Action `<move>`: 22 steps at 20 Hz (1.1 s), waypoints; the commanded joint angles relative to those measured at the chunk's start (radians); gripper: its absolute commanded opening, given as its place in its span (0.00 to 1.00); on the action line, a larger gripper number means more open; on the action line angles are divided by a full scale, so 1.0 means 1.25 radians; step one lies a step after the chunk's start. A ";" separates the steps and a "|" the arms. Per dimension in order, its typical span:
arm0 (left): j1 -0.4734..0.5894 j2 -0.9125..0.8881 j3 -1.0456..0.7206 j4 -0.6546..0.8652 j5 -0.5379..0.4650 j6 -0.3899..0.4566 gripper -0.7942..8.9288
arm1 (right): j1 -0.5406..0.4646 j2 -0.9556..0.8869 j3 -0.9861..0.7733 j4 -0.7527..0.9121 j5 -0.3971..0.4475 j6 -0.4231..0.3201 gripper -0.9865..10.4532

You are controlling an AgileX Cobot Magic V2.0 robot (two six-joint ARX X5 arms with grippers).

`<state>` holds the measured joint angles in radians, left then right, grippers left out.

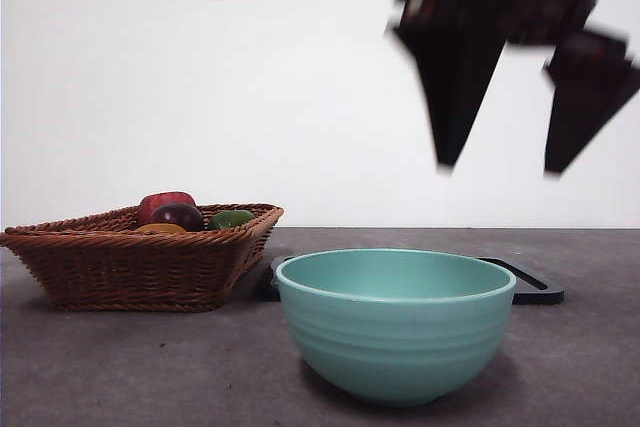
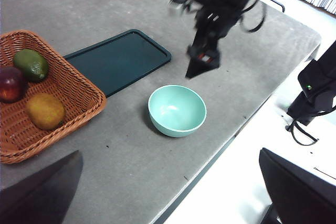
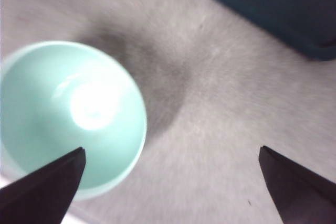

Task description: Pick up the wifruite, put it on the bowl, pick up the plate, put it on desk

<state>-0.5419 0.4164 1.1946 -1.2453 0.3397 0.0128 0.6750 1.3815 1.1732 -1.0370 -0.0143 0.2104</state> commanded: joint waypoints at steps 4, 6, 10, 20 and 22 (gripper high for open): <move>-0.006 0.001 0.008 0.009 0.001 0.001 0.66 | 0.007 -0.238 0.010 -0.089 0.003 0.022 0.57; -0.006 0.001 0.008 0.009 0.001 0.001 0.66 | 0.008 -0.337 0.010 -0.109 0.003 0.033 0.57; -0.006 0.001 0.008 0.009 0.001 0.001 0.66 | 0.007 -0.513 0.010 -0.135 0.003 0.036 0.57; -0.006 0.001 0.008 0.009 0.001 0.001 0.66 | 0.007 -0.825 0.010 -0.215 -0.018 0.093 0.57; -0.006 0.001 0.008 0.009 0.001 0.001 0.66 | 0.007 -0.848 0.010 -0.242 -0.017 0.092 0.57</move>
<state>-0.5419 0.4164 1.1946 -1.2449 0.3397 0.0128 0.6750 0.3180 1.1736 -1.3323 -0.0334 0.3161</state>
